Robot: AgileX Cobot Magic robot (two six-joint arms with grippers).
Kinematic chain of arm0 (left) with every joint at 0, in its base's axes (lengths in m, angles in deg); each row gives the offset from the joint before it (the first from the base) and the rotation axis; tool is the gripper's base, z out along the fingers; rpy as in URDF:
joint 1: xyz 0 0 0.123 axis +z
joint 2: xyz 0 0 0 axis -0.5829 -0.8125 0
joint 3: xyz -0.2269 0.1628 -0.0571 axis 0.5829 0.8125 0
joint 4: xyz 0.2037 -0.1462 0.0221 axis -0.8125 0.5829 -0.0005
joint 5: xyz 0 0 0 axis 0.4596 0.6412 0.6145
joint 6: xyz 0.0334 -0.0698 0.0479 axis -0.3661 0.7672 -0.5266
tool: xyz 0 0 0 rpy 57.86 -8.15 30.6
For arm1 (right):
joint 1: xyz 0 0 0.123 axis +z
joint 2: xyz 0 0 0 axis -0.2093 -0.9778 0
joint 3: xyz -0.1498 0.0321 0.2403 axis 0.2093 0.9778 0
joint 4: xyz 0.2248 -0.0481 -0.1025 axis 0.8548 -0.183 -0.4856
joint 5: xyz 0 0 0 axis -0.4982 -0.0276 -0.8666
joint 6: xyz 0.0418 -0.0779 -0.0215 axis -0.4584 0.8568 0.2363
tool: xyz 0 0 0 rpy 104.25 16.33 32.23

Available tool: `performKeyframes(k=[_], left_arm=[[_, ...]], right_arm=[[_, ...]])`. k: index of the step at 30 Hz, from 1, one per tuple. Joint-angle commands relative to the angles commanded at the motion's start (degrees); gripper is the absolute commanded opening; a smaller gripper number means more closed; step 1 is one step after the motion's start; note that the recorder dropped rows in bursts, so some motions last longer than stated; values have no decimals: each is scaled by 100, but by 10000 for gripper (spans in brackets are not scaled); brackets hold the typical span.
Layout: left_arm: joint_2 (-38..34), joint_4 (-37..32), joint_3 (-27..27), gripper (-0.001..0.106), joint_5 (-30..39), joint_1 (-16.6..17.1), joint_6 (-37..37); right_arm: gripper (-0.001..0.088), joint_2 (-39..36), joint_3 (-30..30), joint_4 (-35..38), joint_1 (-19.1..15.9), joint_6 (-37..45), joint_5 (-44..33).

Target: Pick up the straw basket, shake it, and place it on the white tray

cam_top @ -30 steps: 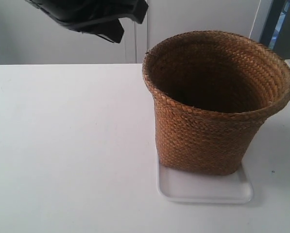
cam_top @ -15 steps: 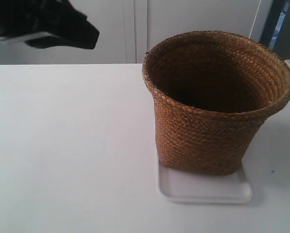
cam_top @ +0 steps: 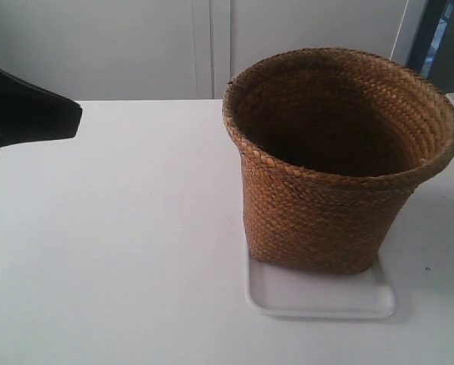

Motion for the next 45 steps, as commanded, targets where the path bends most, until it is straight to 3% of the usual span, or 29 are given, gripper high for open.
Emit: performKeyframes(k=[13, 17, 21, 25, 28, 34, 45], left_arm=[[0, 0, 0, 0, 0, 0, 0], [46, -400, 0, 0, 30, 10, -411], [255, -478, 180, 0, 92, 608, -605], [591, -288, 645, 0, -619, 1650, -605], [926, -255, 1070, 0, -1156, 2192, -605], [1740, -255, 2203, 0, -2308, 2749, -816], [3132, -642, 4039, 0, -2474, 3550, -841]], right_arm=[[34, 0, 0, 0, 0, 0, -13], [34, 0, 0, 0, 0, 0, -13], [34, 0, 0, -2, 0, 0, -12], [34, 0, 0, -2, 0, 0, -12], [34, 0, 0, -2, 0, 0, -12], [34, 0, 0, -2, 0, 0, -12], [34, 0, 0, -2, 0, 0, -12]])
